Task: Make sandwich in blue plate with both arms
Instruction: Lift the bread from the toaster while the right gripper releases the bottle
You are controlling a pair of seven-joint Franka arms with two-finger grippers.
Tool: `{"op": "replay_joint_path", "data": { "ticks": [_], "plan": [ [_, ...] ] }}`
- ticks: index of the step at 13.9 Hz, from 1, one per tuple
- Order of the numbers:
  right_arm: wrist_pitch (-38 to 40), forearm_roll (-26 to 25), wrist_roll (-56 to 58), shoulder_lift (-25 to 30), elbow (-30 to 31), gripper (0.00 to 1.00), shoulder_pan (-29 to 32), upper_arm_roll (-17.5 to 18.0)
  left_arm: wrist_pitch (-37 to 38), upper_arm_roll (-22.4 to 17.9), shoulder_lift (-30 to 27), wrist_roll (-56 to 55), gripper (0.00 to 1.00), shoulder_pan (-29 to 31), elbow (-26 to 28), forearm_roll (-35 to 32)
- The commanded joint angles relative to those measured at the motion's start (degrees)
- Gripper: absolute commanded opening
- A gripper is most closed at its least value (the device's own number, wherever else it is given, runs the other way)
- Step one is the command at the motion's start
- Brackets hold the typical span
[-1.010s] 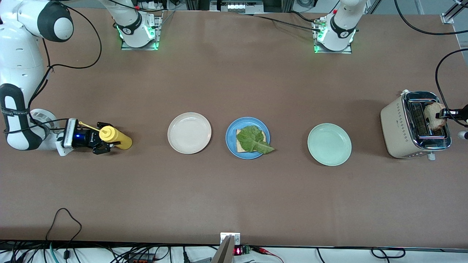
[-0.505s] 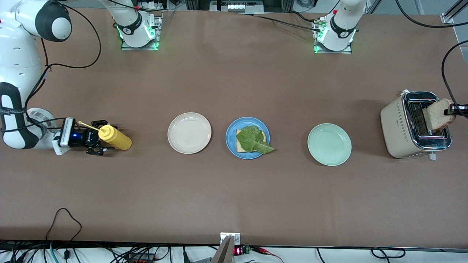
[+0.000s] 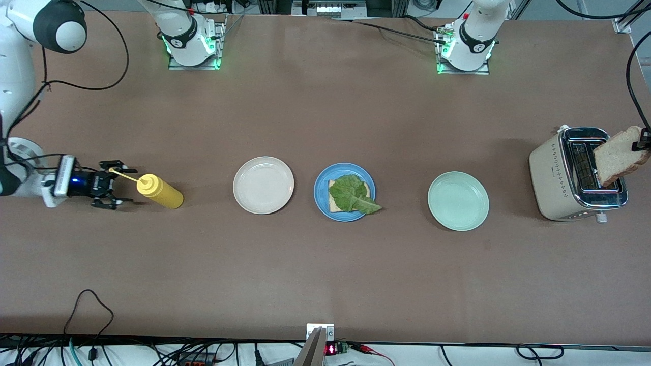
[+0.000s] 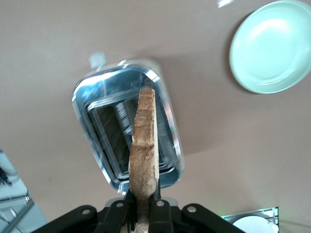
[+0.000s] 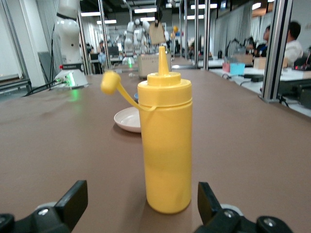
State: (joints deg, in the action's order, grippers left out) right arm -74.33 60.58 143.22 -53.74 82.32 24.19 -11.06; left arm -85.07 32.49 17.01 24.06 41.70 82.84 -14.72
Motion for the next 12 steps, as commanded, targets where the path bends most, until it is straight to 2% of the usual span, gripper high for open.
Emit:
{"op": "replay_joint_path", "data": {
  "ticks": [1, 4, 7, 9, 12],
  "plan": [
    [-4.1, -6.5, -6.2, 7.6, 0.5, 1.0, -3.4, -3.5, 1.3, 5.0, 1.0, -2.2, 0.01, -2.0, -0.7, 0.7],
    [-10.0, -15.0, -12.6, 14.9, 0.5, 1.0, -6.4, -4.6, 1.7, 5.0, 3.4, -7.6, 0.01, -12.0, -0.8, 0.6],
    [-14.7, -25.0, -23.5, 23.0, 0.6, 1.0, -10.9, -4.6, 1.7, 5.4, 5.9, -11.7, 0.01, -19.0, -0.8, 2.1],
    [-16.9, -31.2, -32.3, 27.5, 0.6, 1.0, -15.0, -4.6, 1.5, 5.3, 7.0, -16.2, 0.01, -21.6, -0.8, 9.3],
    [-18.4, -38.0, -47.4, 32.2, 0.8, 1.0, -19.6, -4.6, -0.5, 5.3, 11.0, -26.7, 0.01, -22.2, -0.8, 25.9]
  ]
}}
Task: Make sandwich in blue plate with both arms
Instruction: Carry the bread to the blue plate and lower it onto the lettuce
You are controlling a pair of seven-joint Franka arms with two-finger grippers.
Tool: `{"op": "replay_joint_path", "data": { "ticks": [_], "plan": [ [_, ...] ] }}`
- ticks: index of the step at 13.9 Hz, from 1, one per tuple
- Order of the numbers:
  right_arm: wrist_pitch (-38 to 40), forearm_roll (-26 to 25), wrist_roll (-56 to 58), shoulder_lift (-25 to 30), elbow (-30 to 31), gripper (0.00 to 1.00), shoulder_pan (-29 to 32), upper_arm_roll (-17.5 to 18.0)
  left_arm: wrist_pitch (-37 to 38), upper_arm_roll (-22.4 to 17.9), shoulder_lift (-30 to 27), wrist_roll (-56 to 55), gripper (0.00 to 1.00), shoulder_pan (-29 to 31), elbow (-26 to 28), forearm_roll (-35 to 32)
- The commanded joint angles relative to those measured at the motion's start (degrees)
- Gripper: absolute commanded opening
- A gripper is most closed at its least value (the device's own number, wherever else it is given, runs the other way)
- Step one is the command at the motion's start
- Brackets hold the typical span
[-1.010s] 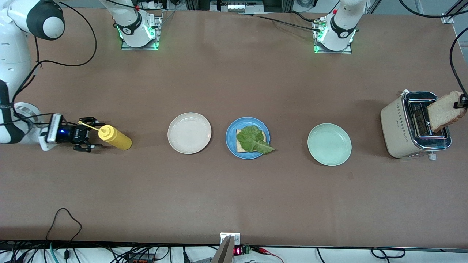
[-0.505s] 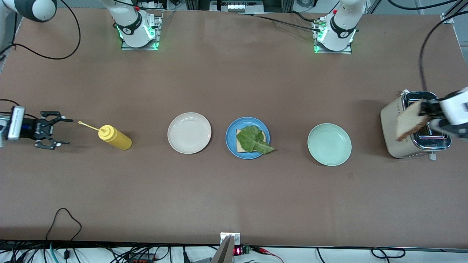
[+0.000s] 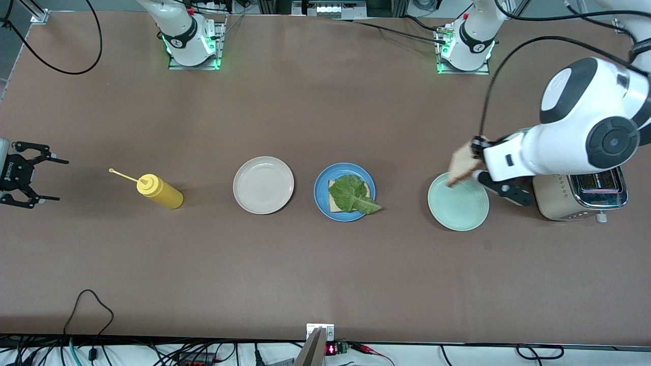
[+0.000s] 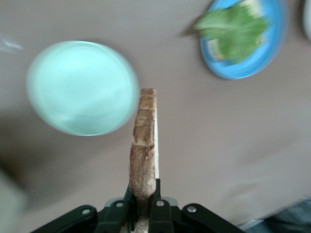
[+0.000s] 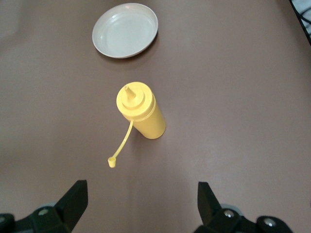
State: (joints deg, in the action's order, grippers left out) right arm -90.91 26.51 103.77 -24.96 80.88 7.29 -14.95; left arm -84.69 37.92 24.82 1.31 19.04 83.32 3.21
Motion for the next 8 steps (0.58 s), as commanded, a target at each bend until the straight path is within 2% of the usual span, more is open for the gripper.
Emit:
{"op": "replay_joint_path", "data": {
  "ticks": [1, 4, 6, 8],
  "plan": [
    [-2.7, -6.6, -14.4, 4.7, 2.3, 1.0, -4.5, -0.7, -4.1, -0.1, 4.9, -4.3, 0.01, 0.6, -1.2, 13.6],
    [-4.5, -11.2, -28.5, 6.8, 2.3, 1.0, -9.0, -0.6, -10.0, -0.2, 12.1, -3.1, 0.01, 1.3, -0.4, 26.1],
    [-4.6, -12.6, -37.1, 7.5, 2.3, 1.0, -10.9, -0.6, -14.7, -0.1, 15.1, 0.5, 0.0, 0.3, 0.3, 29.4],
    [-4.6, -14.7, -45.8, 8.9, 2.3, 1.0, -13.2, -0.6, -20.7, -0.1, 16.6, 7.8, 0.0, -0.1, 4.3, 35.1]
  ]
}}
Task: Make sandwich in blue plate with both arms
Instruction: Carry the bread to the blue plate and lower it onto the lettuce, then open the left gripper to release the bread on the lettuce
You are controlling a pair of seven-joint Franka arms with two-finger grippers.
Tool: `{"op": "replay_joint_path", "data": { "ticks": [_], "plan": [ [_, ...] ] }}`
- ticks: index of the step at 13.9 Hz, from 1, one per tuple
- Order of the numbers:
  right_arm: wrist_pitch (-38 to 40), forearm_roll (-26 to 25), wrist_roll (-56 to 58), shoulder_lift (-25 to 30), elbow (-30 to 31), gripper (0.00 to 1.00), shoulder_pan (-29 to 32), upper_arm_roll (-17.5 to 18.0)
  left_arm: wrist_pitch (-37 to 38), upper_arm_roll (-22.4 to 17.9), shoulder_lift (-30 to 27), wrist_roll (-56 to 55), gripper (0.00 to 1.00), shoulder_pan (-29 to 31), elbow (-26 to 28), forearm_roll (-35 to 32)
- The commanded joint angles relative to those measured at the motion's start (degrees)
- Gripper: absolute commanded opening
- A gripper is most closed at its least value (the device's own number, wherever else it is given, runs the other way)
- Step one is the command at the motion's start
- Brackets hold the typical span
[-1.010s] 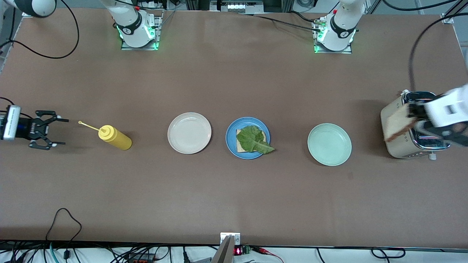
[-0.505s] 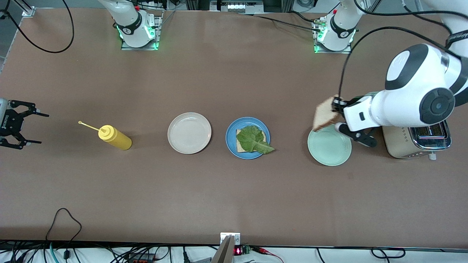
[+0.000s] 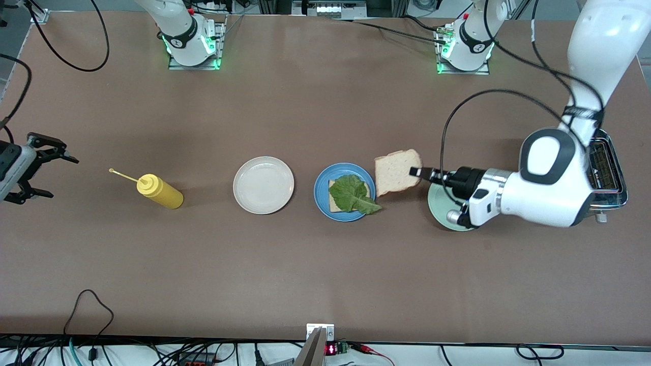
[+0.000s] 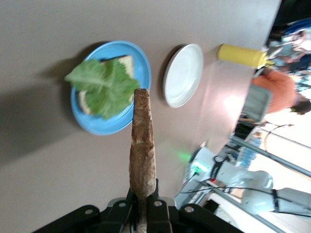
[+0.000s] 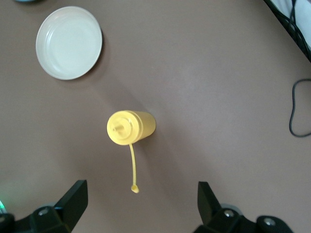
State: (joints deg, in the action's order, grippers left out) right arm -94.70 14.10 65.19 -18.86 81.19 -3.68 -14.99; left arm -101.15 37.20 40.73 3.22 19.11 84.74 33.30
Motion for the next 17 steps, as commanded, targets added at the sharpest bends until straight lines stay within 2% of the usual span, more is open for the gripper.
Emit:
{"op": "replay_joint_path", "data": {
  "ticks": [1, 3, 4, 7, 11, 16, 17],
  "plan": [
    [-0.7, -3.6, -11.7, 3.6, 2.1, 1.0, -3.6, -0.6, -7.5, 0.6, 1.3, 11.2, 0.0, -0.6, 4.8, 8.1],
    [-0.6, -5.6, -21.4, 5.3, 2.3, 1.0, -4.3, 0.3, -12.2, 0.5, 3.5, 18.0, 0.0, -1.5, 5.8, 11.4],
    [-0.6, -6.3, -24.5, 6.1, 2.5, 1.0, -3.7, 2.1, -13.4, 0.5, 4.3, 19.6, 0.0, -1.9, 5.8, 11.4],
    [0.0, -10.6, -36.9, 8.7, 2.8, 1.0, 1.5, 10.6, -17.2, 0.5, 7.9, 25.3, 0.0, -3.6, 5.9, 11.9],
    [0.5, -12.3, -53.2, 14.7, 8.3, 1.0, 5.3, 17.9, -22.0, 0.5, 9.1, 28.2, 0.0, -5.6, 8.6, 12.0],
    [0.0, -12.3, -57.2, 22.1, 14.7, 1.0, 5.1, 18.0, -24.0, 0.4, 11.7, 32.7, 0.0, -5.9, 8.8, 12.0],
    [-0.5, -12.3, -57.2, 23.0, 15.3, 1.0, 5.0, 17.9, -24.1, 0.4, 11.7, 32.4, 0.06, -6.0, 8.8, 12.1]
  ]
}}
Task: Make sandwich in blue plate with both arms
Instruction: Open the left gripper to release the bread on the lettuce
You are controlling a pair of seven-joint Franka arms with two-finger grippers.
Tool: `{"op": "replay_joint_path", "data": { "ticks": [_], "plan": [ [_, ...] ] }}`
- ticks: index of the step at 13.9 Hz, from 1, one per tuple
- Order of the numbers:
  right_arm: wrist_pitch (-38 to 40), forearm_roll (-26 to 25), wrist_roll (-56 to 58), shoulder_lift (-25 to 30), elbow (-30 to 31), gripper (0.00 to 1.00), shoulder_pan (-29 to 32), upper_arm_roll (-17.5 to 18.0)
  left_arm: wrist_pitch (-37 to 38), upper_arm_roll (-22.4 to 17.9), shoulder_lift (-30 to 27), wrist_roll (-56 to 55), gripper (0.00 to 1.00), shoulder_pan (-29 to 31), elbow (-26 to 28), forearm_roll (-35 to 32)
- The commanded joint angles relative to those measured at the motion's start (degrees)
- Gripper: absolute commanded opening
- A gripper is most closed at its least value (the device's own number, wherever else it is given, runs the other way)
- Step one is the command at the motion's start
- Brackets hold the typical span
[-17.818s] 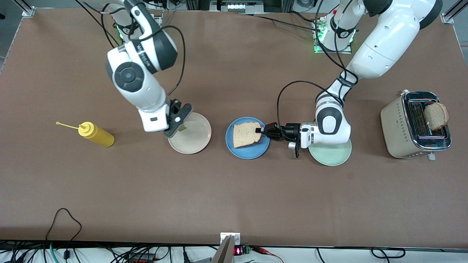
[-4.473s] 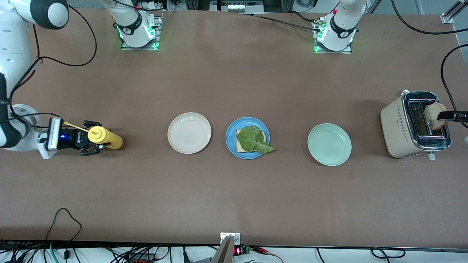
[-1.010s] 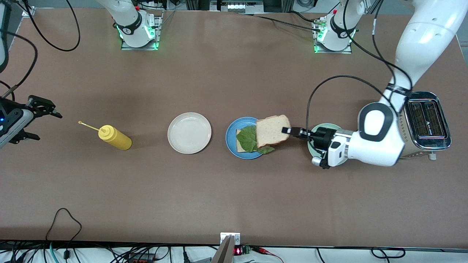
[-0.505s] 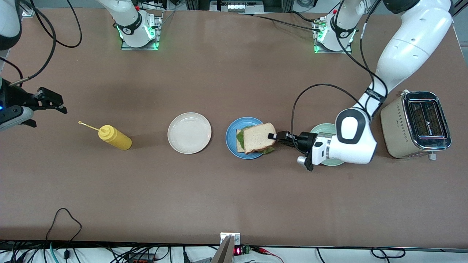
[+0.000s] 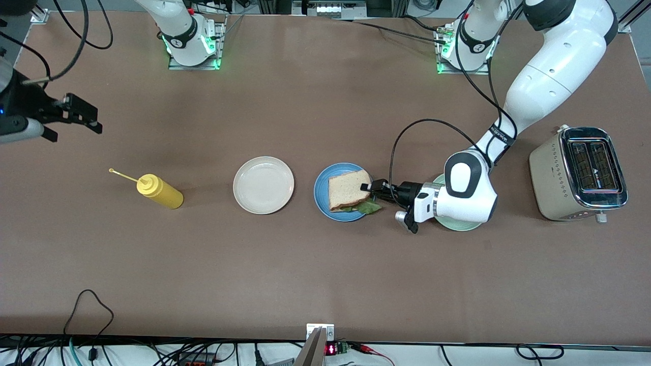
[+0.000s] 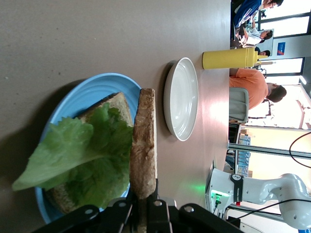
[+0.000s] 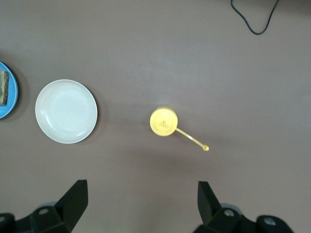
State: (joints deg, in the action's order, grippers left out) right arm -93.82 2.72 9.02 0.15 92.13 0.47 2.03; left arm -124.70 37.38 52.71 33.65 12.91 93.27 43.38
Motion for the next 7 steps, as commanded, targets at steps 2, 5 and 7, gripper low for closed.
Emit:
{"op": "replay_joint_path", "data": {
  "ticks": [2, 5, 7],
  "plan": [
    [-1.2, -0.9, -0.9, 4.0, 3.2, 1.0, 0.9, 1.0, -0.6, -0.5, -0.1, 1.4, 0.61, -0.7, 0.3, 2.1],
    [-0.8, -0.7, -1.0, 3.3, 1.6, 1.0, 0.8, 1.0, 0.2, -1.5, -1.2, 1.5, 1.0, -0.1, 0.2, 1.2],
    [-0.7, -0.5, -2.1, 3.3, 1.6, 1.0, 0.5, 1.0, 1.7, -2.1, -3.4, 0.5, 1.0, -0.2, 0.3, 0.9]
  ]
}}
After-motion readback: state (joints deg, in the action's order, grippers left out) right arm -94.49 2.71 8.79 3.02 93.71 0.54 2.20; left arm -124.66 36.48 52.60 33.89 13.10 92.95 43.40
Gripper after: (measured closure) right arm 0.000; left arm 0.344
